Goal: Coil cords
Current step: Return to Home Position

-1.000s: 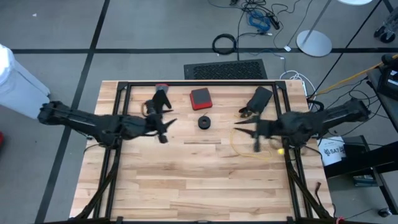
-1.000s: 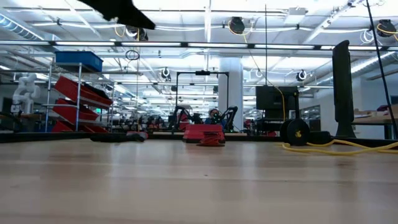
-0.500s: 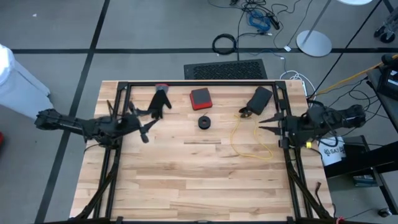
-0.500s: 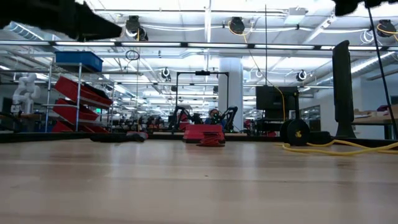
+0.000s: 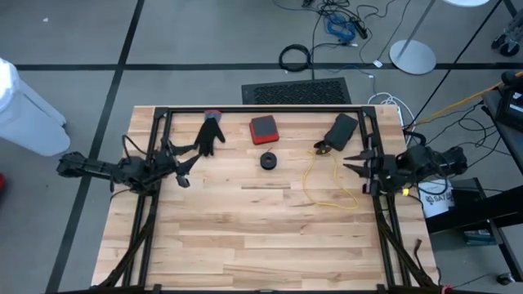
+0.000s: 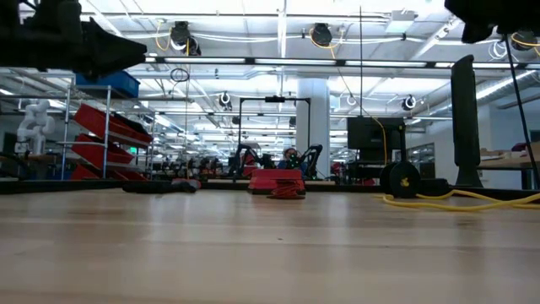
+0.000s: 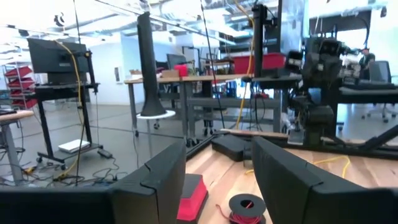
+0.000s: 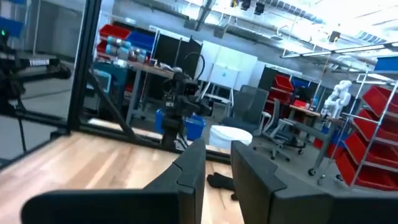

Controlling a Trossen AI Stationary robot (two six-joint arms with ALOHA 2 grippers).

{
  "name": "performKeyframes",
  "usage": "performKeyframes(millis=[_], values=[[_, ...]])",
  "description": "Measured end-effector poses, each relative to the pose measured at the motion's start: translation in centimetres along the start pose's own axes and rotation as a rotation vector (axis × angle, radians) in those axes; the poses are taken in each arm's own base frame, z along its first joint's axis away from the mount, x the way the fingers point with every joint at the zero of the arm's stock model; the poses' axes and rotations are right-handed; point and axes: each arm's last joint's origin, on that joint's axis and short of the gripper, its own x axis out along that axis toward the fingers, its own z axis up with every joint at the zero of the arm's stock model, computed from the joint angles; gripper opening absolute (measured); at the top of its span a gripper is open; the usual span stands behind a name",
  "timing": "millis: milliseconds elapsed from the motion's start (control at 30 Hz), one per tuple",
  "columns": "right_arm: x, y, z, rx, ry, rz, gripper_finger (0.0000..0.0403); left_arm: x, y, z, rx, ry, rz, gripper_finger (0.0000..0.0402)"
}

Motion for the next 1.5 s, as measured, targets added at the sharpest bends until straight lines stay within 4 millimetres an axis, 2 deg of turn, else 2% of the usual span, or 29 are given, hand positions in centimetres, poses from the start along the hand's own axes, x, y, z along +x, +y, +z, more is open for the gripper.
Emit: performKeyframes(millis=[233,600,967,1500], values=[[0.5,0.9,-2.8,-0.039,0.063,-0.054,0.0053,-0.2,0.1,-0.3,0.003,-0.001,0.002,0.0189],[0.8,1.5,-4.7,-0.039,0.119,-0.049,0.0005,-0.2,0.0,-1.0,0.017,0.058,-0.006,0.0189],[0.8,2.2,-7.4,-0.023,0.232,-0.078,0.0,-0.2,0.0,-1.0,0.018,0.058,-0.006,0.0189],[0.8,2.0,-7.4,-0.001,0.246,-0.155,0.0,-0.2,0.0,-1.0,0.052,0.058,-0.006,0.0189]])
